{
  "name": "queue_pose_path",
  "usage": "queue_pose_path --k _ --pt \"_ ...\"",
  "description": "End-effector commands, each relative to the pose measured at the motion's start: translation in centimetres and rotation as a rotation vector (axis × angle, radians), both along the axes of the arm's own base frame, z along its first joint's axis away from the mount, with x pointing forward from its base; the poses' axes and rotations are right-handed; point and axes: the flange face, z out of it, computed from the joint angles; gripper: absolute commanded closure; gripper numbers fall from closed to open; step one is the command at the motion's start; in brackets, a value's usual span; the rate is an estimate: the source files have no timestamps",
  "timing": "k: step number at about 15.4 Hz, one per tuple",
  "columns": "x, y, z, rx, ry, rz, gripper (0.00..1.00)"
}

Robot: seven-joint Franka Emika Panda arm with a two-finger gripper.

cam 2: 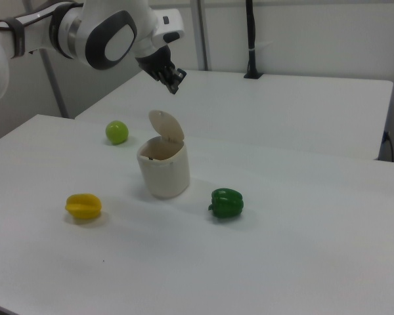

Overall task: Close garbage bin
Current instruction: 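Move the gripper over the open lid of the cream bin, then lower the gripper onto the raised lid's back edge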

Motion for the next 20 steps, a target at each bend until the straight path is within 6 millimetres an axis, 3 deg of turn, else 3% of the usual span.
queue_pose_path --k 1,10,15,20 --pt "0.7 0.4 0.1 0.025 -0.049 -0.031 1.0" --pt "3.9 0.8 -3.0 0.018 -0.169 -0.052 1.0" --pt "4.2 1.5 -3.8 0.017 -0.159 -0.035 1.0" --pt "4.9 3.2 -5.9 0.018 -0.128 -0.01 1.0"
